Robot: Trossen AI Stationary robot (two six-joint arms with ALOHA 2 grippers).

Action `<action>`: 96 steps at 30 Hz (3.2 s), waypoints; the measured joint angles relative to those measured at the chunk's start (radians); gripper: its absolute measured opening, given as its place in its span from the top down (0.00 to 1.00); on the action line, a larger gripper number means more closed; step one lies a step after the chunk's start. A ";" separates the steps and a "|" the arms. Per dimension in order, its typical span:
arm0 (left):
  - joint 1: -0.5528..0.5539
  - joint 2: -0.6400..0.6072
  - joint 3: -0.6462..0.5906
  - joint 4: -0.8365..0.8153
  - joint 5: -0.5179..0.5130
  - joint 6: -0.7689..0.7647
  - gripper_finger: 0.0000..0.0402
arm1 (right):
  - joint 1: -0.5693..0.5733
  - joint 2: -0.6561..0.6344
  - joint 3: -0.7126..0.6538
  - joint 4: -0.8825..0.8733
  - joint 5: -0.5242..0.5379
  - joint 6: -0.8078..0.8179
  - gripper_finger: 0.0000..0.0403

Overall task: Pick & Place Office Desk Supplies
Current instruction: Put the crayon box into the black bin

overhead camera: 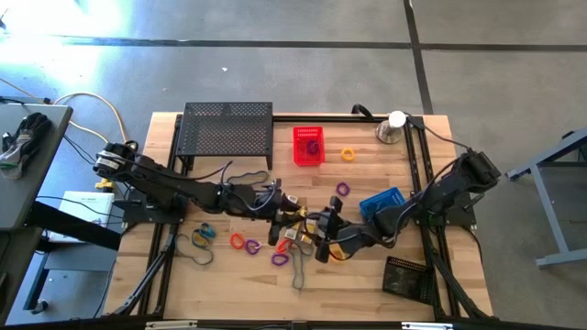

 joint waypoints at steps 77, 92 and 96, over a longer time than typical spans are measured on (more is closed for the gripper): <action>-0.013 0.001 -0.002 0.059 0.014 0.045 0.77 | -0.116 0.095 0.000 0.387 -0.282 -0.327 0.73; -0.033 0.012 0.000 0.054 -0.001 0.158 0.71 | -0.115 0.095 -0.001 0.379 -0.287 -0.331 0.73; -0.056 0.013 0.000 0.054 -0.053 0.230 0.64 | -0.116 0.095 0.000 0.382 -0.287 -0.332 0.72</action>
